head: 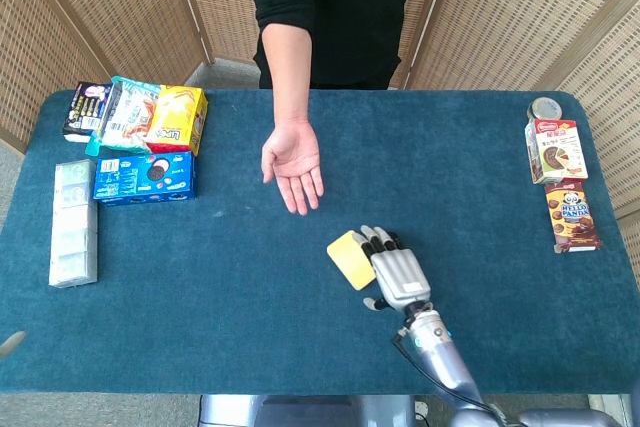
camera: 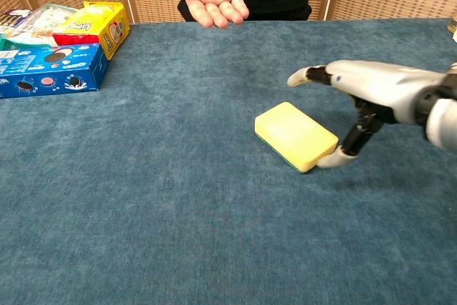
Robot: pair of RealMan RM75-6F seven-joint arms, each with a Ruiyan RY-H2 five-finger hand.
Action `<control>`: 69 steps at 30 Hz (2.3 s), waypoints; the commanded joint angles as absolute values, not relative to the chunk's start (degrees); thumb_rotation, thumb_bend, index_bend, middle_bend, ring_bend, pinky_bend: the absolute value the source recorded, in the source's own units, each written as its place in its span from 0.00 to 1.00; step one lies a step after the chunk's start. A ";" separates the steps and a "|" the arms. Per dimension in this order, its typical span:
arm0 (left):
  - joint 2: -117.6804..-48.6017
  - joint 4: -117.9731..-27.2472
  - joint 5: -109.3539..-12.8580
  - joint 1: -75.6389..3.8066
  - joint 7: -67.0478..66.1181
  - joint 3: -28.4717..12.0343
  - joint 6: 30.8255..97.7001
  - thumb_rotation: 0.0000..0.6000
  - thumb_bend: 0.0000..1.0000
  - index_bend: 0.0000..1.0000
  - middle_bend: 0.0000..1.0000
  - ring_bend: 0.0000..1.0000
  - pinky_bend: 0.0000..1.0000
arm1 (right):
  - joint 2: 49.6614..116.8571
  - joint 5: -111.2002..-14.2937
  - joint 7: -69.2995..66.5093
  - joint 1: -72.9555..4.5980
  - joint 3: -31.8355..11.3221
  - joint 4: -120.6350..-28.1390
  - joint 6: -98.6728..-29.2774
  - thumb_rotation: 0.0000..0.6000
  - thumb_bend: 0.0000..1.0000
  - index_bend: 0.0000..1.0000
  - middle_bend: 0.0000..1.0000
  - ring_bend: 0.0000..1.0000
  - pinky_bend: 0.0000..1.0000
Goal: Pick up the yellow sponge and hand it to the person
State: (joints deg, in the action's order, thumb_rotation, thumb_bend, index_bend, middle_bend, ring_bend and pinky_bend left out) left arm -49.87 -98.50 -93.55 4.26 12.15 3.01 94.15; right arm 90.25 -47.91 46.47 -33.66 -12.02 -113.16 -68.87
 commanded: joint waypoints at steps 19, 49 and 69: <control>-49.85 -98.37 -93.01 4.34 12.44 2.88 93.99 1.00 0.14 0.00 0.00 0.00 0.11 | 98.82 -36.69 47.97 -40.37 -15.20 -106.41 -71.04 1.00 0.00 0.00 0.00 0.03 0.07; -49.72 -98.19 -93.16 4.36 13.22 2.88 94.01 1.00 0.14 0.00 0.00 0.00 0.11 | 100.78 -30.99 46.04 -45.87 -16.36 -100.77 -71.51 1.00 0.01 0.08 0.17 0.21 0.23; -49.52 -97.77 -93.44 4.62 14.70 2.92 94.63 1.00 0.14 0.00 0.00 0.00 0.11 | 98.84 -41.31 45.53 -43.74 -11.31 -103.75 -77.39 1.00 0.27 0.31 0.42 0.48 0.63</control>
State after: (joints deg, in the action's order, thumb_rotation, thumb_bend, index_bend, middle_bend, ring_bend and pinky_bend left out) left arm -49.52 -97.77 -93.43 4.61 14.69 2.91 94.63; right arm 100.00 -40.10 45.85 -44.49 -11.93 -102.38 -76.50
